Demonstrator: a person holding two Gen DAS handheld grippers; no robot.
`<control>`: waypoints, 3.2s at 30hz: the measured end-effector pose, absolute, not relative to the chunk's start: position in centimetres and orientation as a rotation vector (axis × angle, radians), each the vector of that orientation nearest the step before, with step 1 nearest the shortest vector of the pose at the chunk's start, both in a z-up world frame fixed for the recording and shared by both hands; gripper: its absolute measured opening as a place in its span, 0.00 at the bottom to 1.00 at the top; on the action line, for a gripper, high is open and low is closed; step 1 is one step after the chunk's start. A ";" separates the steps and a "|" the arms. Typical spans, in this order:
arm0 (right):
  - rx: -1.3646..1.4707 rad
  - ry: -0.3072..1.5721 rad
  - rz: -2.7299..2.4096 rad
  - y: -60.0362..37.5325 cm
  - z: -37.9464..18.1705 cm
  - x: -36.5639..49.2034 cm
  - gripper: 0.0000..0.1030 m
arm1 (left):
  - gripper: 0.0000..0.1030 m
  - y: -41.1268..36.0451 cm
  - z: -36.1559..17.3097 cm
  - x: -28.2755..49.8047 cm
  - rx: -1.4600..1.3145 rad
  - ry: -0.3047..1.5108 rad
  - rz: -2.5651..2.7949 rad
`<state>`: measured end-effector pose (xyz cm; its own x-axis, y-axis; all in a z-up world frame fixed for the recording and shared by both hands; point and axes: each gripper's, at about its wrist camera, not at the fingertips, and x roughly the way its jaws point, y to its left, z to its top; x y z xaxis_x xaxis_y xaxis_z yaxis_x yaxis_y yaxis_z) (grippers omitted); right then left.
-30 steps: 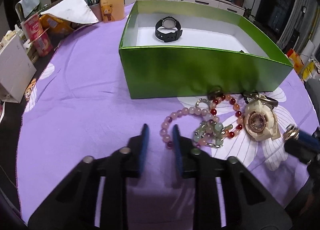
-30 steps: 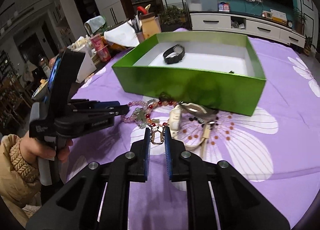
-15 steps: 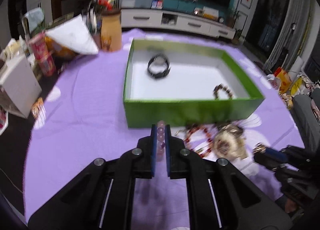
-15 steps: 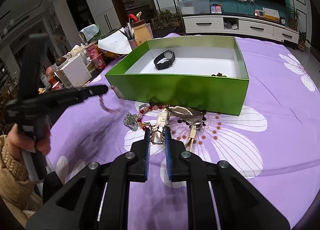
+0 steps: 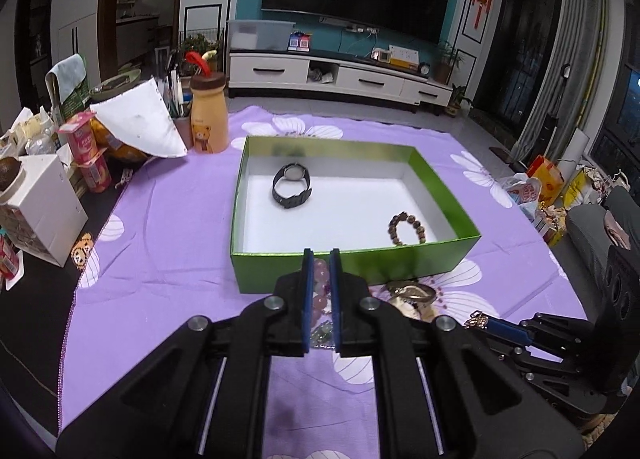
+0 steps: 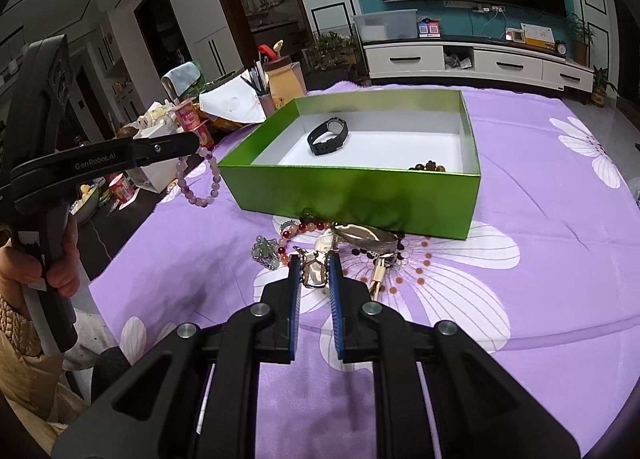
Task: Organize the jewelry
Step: 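Grasp the pink bead bracelet with the left gripper while the right gripper grasps the gold charm, then carry the pink bracelet and gold charm with both grippers into the green box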
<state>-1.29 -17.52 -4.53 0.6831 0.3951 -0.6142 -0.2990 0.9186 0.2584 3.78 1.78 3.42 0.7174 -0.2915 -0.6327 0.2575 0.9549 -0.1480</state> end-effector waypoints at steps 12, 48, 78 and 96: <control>0.153 0.667 0.382 -18.4 -3.0 -1.8 0.13 | 0.07 1.2 5.5 3.4 -0.059 0.680 -0.311; 0.149 0.475 0.319 -21.1 4.2 2.3 0.13 | 0.07 -1.7 10.1 7.1 -0.025 0.589 -0.337; 0.214 0.620 0.294 -22.0 1.3 12.6 0.13 | 0.07 -3.9 3.6 17.3 -0.057 0.788 -0.325; 0.196 0.743 0.304 -19.5 -2.6 15.9 0.13 | 0.07 -3.8 -0.8 19.3 -0.036 0.891 -0.286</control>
<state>15.91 -19.50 -2.60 0.6955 0.3389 -0.6335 -0.2016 0.9384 0.2806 19.29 -3.78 -0.83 0.5934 -0.2611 -0.7613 0.2312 0.9613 -0.1495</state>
